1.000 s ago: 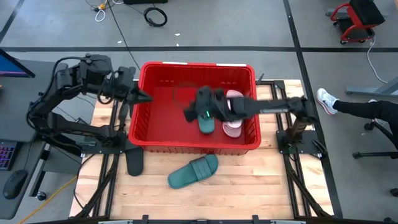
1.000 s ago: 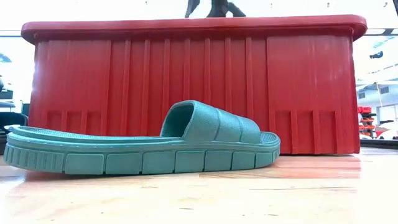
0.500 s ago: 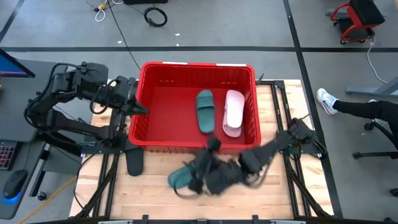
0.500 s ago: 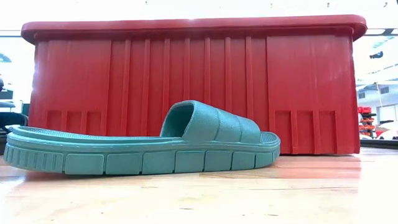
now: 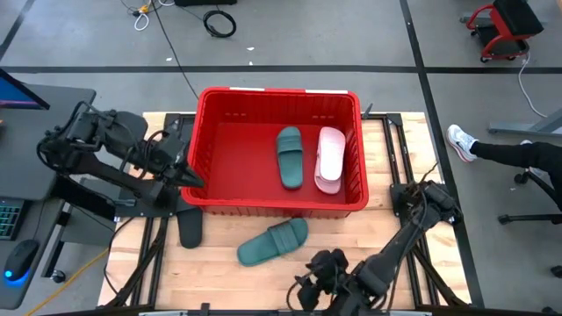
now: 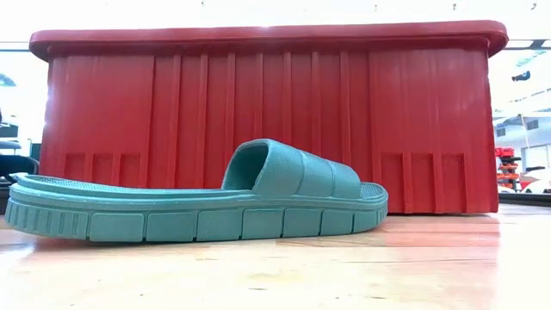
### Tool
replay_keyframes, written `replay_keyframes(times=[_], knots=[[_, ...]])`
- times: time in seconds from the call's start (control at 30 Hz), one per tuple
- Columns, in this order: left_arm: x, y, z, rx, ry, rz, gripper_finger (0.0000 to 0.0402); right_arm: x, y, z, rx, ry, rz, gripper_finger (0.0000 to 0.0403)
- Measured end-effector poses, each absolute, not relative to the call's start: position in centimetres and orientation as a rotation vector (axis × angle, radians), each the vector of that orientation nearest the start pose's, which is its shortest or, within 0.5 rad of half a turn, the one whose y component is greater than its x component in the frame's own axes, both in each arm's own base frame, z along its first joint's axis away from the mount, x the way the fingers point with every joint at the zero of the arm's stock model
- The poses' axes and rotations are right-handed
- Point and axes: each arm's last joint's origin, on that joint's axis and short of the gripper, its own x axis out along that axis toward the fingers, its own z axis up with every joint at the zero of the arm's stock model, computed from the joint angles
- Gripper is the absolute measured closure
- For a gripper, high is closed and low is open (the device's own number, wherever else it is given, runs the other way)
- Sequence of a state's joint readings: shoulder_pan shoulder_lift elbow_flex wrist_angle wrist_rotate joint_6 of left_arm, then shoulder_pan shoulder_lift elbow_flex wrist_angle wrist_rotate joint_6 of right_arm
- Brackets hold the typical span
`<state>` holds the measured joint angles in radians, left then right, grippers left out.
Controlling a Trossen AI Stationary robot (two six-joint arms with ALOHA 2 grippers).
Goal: Pick and place slides into bin
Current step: Put the green slide in the red bin
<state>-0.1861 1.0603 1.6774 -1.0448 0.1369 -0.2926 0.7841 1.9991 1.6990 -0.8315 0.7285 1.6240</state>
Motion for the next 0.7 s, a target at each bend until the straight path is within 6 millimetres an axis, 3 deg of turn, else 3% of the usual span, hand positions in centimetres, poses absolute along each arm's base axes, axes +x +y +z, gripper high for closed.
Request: replay_keyframes(times=[0.13,0.33,0.5,0.7], knots=[[14.0,-3.8,48.3,-0.287,0.475,-0.255,0.0386,31.3,26.3,20.5,0.855,0.578,-0.681,0.0127],[15.3,-5.4,46.4,-0.313,0.52,-0.298,0.0365,34.3,22.2,16.9,0.988,0.57,-0.681,0.0119],[16.2,-6.7,44.3,-0.362,0.578,-0.318,0.0364,35.5,19.7,16.2,0.998,0.583,-0.72,0.0121],[16.3,-8.4,42.4,-0.397,0.658,-0.349,0.0376,35.6,19.0,16.4,0.978,0.628,-0.749,0.0121]])
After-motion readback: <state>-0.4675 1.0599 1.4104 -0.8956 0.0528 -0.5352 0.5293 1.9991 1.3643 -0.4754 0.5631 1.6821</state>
